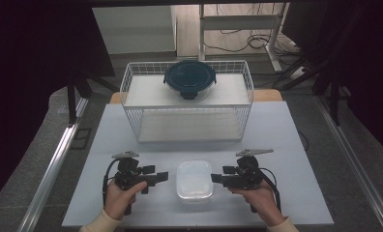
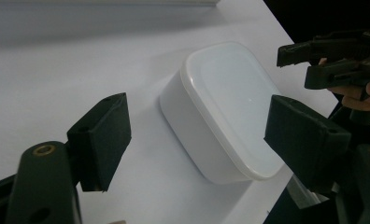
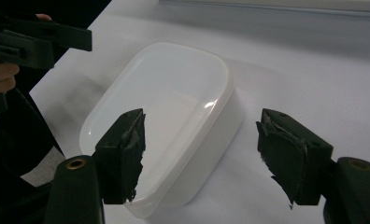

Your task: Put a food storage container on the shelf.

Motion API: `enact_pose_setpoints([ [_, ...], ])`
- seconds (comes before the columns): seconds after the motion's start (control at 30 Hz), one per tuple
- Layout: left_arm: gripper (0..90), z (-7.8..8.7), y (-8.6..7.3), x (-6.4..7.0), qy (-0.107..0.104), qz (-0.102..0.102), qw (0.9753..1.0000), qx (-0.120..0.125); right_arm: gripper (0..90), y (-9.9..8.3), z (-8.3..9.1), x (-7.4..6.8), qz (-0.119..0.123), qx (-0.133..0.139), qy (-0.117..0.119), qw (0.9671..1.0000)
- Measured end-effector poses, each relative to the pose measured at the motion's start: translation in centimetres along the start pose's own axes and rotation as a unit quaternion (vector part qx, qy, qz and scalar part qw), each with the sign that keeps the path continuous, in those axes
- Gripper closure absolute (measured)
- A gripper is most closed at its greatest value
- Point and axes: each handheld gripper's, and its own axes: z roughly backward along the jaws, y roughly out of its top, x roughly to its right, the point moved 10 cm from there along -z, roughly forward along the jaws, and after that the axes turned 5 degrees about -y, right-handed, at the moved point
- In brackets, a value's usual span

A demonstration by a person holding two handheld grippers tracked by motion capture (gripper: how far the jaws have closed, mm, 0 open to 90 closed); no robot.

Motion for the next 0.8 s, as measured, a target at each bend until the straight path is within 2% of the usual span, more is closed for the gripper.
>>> enact_pose_setpoints([
  [0.13, 24.3, -1.1, -0.3, 0.1, -0.018, 0.025, 0.9994, -0.013, 32.7, -0.3, -0.3, -0.1, -0.009, -0.003, 0.008, 0.9999],
  [0.27, 24.7, -1.8, -0.4, 0.3, -0.027, 0.032, 0.9989, -0.020, 34.1, -0.6, -0.6, -0.1, -0.022, -0.006, 0.016, 0.9996],
  [0.47, 28.0, -2.8, -0.6, 0.5, -0.055, 0.054, 0.9968, -0.022, 36.8, -0.6, -1.2, -0.5, -0.037, -0.010, 0.034, 0.9987],
  [0.53, 29.4, -3.1, -0.8, 0.4, -0.066, 0.065, 0.9954, -0.025, 37.6, -0.8, -1.5, -0.6, -0.036, -0.014, 0.035, 0.9986],
  [0.8, 31.3, -3.8, -1.0, 0.5, -0.073, 0.073, 0.9942, -0.031, 41.0, -1.1, -2.1, -0.4, -0.045, -0.018, 0.032, 0.9983],
])
